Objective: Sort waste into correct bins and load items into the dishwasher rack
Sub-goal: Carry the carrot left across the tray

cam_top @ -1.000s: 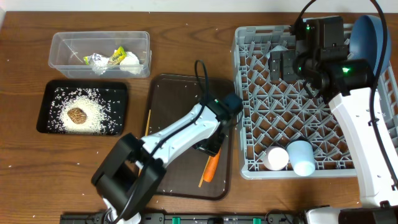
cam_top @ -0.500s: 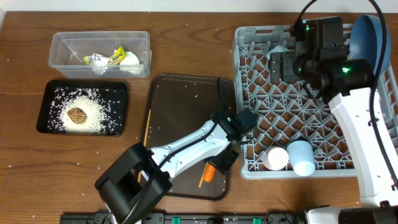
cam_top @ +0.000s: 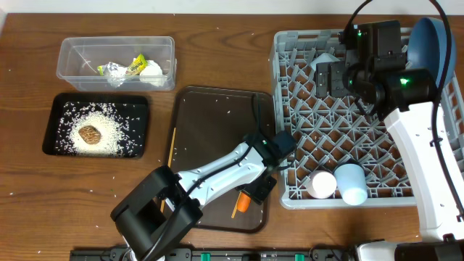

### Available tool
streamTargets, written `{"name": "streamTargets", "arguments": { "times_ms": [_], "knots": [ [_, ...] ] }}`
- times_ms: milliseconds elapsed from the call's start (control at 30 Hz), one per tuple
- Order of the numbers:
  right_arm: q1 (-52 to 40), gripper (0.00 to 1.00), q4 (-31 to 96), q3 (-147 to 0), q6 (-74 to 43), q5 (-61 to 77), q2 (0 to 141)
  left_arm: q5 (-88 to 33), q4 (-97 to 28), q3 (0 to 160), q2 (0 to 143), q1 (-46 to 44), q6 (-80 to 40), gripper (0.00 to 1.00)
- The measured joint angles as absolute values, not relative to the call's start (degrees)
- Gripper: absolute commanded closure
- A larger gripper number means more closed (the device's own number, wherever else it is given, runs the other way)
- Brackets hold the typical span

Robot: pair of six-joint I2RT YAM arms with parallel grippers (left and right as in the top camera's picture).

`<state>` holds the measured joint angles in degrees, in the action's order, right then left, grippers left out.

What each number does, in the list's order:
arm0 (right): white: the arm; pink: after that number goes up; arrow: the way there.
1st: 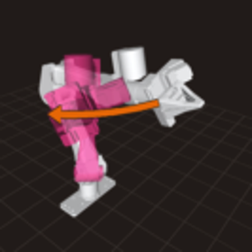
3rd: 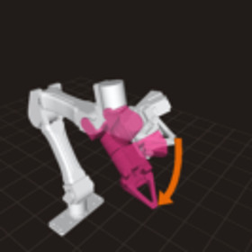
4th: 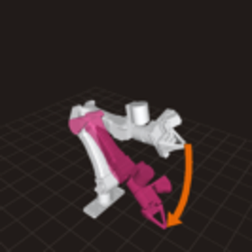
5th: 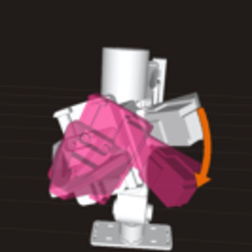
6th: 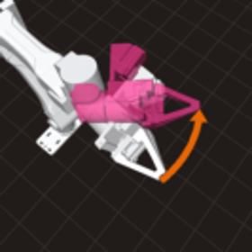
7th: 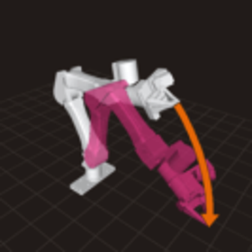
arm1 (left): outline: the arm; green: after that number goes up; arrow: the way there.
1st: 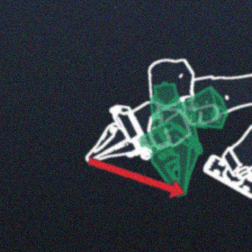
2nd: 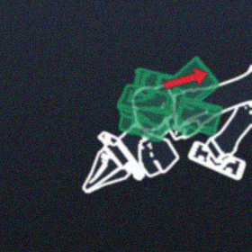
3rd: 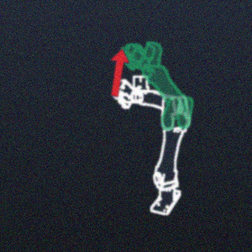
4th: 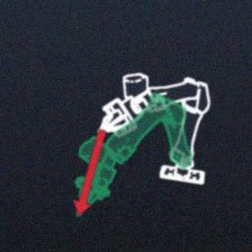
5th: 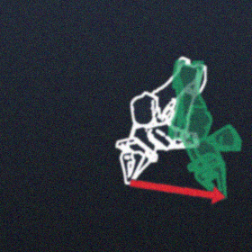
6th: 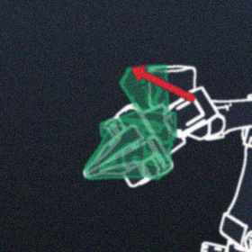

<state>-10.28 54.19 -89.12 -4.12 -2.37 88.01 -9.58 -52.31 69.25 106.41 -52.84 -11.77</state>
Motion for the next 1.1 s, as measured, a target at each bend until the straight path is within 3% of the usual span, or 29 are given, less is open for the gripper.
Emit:
{"name": "streamTargets", "arguments": {
  "times_ms": [200,300,567,1100],
  "knots": [
    [-10.3,0.01,54.3,-89.1,-4.1,-2.4,88.0,-11.2,-52.0,69.1,108.5,-52.8,-11.5,0.5],
    [-10.3,0.01,54.6,-89.1,-4.1,-2.4,88.0,-12.1,-52.3,69.1,109.6,-52.7,-11.1,0.7],
    [-10.3,0.01,54.9,-89.1,-4.1,-2.5,88.0,-13.6,-52.6,69.1,110.1,-52.1,-10.2,0.94],
    [-10.2,0.01,54.7,-89.1,-4.1,-3.0,88.0,-9.0,-62.8,78.1,105.8,-45.2,-10.2,0.94]
  ]
}}
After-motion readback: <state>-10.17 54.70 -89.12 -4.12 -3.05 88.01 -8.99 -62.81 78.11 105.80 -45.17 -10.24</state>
